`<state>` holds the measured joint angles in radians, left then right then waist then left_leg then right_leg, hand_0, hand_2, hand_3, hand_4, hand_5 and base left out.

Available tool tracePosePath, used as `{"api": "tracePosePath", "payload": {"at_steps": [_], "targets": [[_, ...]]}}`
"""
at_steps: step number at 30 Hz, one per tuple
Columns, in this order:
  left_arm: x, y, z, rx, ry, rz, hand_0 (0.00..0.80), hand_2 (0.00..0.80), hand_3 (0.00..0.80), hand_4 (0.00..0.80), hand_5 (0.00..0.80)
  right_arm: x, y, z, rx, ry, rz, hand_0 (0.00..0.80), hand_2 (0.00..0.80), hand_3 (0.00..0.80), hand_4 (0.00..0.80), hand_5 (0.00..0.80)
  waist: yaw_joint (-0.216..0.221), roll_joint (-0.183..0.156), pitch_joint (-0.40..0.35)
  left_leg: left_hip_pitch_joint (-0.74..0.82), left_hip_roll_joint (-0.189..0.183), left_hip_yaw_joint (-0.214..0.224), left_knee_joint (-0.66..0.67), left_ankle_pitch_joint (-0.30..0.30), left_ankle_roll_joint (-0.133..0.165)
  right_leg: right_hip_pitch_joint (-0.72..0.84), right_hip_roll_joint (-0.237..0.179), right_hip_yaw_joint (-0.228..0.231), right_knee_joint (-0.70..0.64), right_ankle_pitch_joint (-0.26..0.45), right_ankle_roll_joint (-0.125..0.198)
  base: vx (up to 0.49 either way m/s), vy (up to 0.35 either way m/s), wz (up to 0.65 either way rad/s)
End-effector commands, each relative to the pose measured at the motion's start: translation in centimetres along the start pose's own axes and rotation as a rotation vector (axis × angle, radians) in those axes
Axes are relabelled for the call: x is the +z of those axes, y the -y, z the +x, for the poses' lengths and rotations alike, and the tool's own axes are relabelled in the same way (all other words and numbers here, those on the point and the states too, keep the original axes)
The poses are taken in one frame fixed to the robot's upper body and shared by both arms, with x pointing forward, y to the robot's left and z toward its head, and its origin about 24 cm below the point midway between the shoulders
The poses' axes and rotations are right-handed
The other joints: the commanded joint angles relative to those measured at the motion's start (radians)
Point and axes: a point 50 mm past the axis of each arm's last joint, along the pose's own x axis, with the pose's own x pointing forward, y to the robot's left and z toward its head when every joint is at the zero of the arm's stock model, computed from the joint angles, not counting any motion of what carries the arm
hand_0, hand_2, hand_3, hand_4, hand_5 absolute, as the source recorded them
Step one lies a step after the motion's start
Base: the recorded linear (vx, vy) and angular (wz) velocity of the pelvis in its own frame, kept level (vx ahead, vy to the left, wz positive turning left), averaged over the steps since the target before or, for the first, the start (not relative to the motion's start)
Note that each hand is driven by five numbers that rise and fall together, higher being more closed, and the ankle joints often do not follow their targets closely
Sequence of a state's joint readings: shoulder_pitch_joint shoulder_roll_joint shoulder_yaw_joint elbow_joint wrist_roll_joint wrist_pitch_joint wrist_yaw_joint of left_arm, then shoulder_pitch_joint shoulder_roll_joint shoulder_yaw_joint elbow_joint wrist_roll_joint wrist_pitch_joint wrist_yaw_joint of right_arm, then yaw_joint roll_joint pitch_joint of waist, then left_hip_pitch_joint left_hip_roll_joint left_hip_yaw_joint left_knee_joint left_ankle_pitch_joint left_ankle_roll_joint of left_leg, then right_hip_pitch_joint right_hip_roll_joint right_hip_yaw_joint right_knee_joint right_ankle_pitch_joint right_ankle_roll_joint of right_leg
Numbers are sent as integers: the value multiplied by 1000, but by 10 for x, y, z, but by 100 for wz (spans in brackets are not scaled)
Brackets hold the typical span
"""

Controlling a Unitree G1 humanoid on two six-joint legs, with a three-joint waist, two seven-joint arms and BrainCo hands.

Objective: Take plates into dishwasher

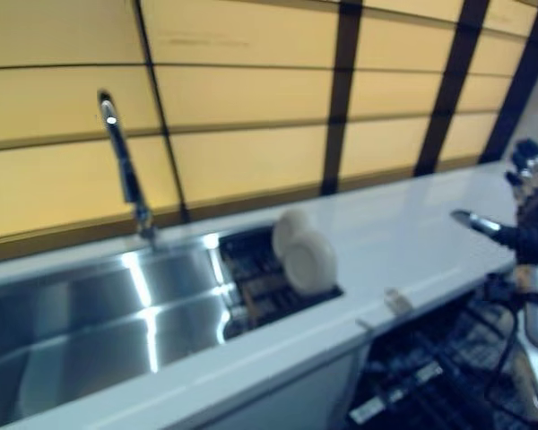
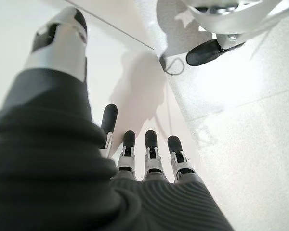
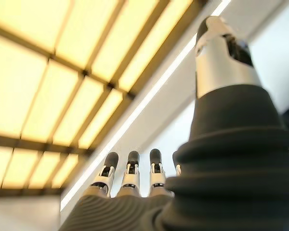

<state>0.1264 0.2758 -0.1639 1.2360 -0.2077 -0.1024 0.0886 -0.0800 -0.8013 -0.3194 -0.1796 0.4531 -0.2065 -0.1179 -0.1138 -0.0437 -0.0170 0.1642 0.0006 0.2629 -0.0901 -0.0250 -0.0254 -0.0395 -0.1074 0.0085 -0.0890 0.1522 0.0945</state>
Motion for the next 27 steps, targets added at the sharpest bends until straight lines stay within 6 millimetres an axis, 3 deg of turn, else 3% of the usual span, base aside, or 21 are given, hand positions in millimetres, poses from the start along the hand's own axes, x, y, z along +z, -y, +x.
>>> {"api": "tracePosePath", "payload": {"at_steps": [1, 11, 18, 27], "targets": [[40, -11, 7, 33, 109, 52, 0, 0, 0, 0, 0, 24, -6, 26, 80, 112, -8, 0, 0, 0, 0, 0, 29, -17, 10, -63, -6, -149, 3, 19, 22, 75, -22, -48, 28, -47, 14, 6, -56, 13], [43, -12, 8, 35, 101, 93, 0, 0, 0, 0, 0, 21, -37, 55, 340, -15, 64, 0, 0, 0, 0, 0, 63, -32, -1, -69, 4, -169, 3, 30, 5, 92, -10, -84, 18, -55, 1, -2, -49, 7], [52, -11, 9, 30, 122, 100, 0, 0, 0, 0, 0, -5, -55, 58, 459, -212, 151, 0, 0, 0, 0, 0, 77, -37, -3, -71, 9, -182, 3, 37, -1, 100, -1, -101, 16, -62, -8, -3, -40, 8], [56, -7, 9, 23, 113, 118, 0, 0, 0, 0, 0, -57, -80, 49, 515, -524, 335, 0, 0, 0, 0, 0, 111, -44, 4, -72, 16, -208, 3, 48, -10, 118, 5, -132, 15, -74, -18, -5, -20, 8]]}}
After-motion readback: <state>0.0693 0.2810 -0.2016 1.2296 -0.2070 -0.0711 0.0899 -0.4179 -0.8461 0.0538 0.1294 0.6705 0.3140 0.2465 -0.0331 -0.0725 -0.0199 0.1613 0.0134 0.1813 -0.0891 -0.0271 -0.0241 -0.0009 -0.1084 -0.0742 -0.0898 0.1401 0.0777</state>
